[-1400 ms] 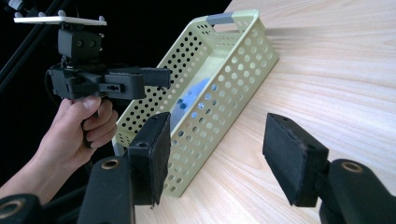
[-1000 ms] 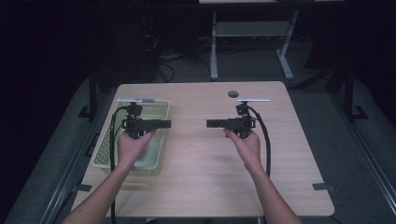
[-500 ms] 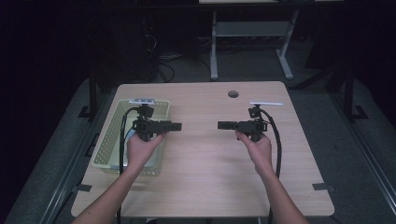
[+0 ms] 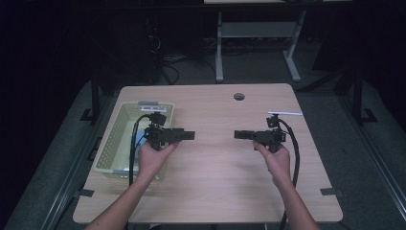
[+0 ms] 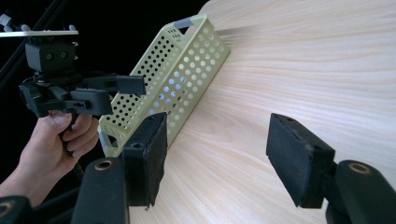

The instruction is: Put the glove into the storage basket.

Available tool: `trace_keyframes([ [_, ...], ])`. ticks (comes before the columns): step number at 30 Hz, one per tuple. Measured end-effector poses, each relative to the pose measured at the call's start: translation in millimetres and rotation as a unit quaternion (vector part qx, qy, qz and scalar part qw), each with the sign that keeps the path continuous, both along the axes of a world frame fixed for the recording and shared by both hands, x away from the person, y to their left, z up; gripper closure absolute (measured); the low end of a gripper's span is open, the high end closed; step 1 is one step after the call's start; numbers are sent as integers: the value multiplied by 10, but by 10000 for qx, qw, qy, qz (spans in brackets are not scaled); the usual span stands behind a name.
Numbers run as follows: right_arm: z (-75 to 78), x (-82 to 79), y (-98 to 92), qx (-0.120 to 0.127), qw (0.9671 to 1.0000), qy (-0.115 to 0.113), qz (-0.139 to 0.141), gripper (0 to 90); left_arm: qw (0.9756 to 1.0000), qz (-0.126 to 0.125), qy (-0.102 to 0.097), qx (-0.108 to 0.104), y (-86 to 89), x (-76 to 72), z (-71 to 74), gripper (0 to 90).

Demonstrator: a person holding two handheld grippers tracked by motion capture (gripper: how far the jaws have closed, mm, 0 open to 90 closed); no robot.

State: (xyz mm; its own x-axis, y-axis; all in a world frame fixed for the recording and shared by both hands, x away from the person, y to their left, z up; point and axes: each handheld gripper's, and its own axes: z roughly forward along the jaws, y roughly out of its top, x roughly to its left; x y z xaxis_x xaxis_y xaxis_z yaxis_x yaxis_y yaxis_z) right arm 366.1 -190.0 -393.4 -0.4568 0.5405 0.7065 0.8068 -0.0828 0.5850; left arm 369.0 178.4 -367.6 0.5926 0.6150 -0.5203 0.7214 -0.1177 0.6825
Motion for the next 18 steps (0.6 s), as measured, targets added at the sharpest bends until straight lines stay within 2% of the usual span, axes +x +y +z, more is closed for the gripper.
trace_keyframes([
  [10,-77,-79,-165,-94,9999,24,-134,368,9999,-153,17,44,-131,-80,-86,295],
  [18,-165,-146,-282,-128,9996,94,-222,366,9996,-284,47,-26,-223,-166,-153,285],
])
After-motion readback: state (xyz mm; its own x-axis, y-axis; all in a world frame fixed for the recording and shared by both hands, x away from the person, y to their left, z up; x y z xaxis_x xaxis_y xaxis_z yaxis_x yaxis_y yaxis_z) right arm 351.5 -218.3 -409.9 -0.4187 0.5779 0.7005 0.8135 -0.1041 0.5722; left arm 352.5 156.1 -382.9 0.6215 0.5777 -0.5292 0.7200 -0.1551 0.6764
